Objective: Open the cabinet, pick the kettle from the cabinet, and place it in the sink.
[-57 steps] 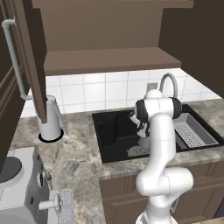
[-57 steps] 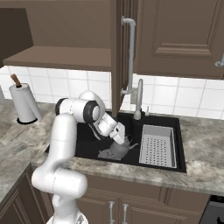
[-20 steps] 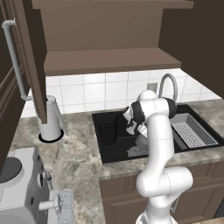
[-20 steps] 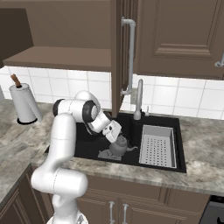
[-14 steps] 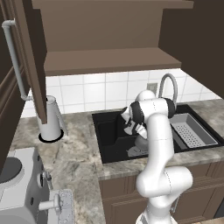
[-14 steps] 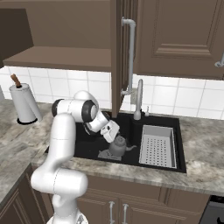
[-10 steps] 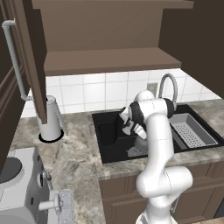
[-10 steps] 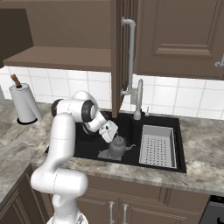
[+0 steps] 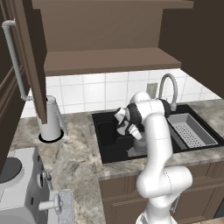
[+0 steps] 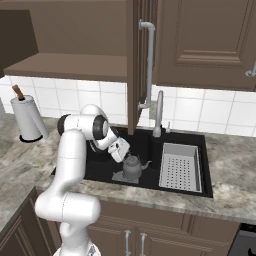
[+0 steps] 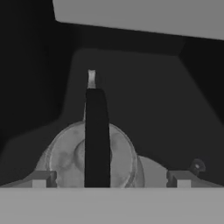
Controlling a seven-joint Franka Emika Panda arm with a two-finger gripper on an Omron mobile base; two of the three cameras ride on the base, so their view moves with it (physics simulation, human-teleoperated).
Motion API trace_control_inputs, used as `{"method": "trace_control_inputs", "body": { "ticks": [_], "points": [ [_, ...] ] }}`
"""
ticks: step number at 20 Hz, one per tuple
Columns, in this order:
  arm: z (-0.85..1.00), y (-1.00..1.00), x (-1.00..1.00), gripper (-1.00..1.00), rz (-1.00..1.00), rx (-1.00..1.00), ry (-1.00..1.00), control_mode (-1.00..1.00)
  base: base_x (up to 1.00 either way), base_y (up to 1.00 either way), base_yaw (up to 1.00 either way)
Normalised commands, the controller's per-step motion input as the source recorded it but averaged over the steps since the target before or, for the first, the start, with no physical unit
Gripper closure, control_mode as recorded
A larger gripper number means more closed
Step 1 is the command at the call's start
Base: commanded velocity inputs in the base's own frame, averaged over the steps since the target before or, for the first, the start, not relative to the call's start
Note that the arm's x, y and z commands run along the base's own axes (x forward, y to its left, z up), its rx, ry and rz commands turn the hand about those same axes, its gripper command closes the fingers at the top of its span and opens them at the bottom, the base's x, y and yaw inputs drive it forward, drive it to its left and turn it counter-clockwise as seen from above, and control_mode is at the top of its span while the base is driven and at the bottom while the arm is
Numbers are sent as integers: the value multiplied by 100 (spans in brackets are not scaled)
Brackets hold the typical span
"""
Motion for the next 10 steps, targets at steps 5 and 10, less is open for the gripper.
{"method": "trace_control_inputs", "body": {
  "ticks": [5,10],
  "points": [
    [-32,26,-10,-100,-1,0,-5,-100,0,0,0],
    [-26,14,-5,-100,0,0,-8,-100,0,0,0]
  ]
}}
